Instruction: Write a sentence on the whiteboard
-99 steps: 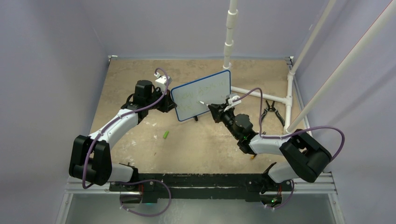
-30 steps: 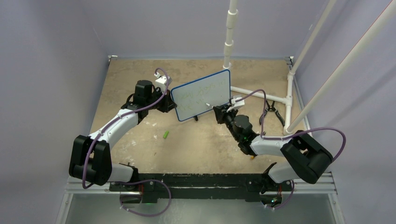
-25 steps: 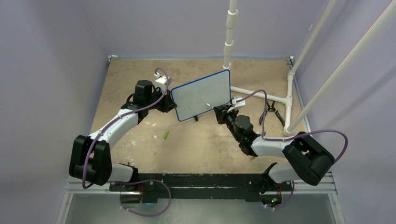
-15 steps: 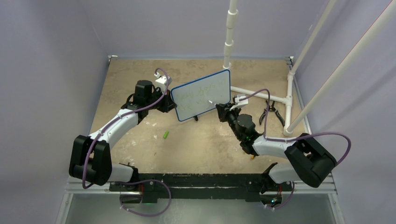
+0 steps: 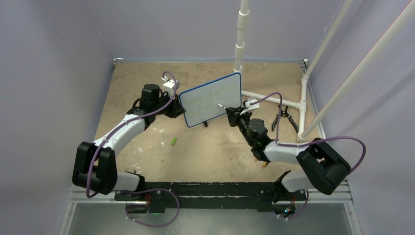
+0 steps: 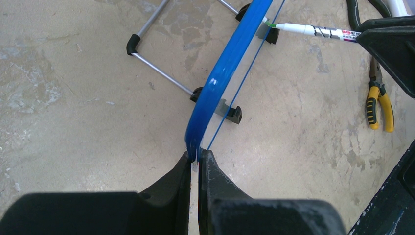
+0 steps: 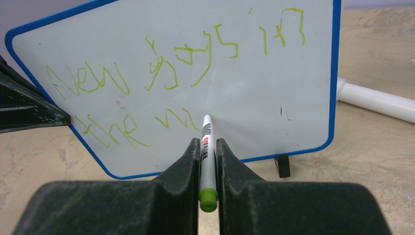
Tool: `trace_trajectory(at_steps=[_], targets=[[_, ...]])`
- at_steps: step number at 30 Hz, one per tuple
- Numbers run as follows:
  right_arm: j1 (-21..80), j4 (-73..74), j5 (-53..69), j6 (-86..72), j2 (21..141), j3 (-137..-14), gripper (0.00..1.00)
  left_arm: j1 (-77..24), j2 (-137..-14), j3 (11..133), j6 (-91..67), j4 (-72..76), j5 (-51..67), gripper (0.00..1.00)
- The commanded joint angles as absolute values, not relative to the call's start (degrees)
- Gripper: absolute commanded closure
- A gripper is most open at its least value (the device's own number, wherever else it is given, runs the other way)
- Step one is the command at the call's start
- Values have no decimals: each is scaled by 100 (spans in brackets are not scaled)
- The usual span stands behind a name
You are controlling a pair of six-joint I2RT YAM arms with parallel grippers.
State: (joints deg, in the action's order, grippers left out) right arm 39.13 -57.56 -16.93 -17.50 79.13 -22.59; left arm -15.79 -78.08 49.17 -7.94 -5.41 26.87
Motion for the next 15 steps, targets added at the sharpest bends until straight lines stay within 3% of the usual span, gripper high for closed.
trace_trajectory(at_steps=[1,15], targets=[[3880,-6256,-1540,-1484,7805,-2418,100,-1591,-7646,5073,-817,-404,2783,100],[3888,-5719,-1564,-1775,7954,-2323,100,-1591,-7585,5060,-835,-404,2799,100]])
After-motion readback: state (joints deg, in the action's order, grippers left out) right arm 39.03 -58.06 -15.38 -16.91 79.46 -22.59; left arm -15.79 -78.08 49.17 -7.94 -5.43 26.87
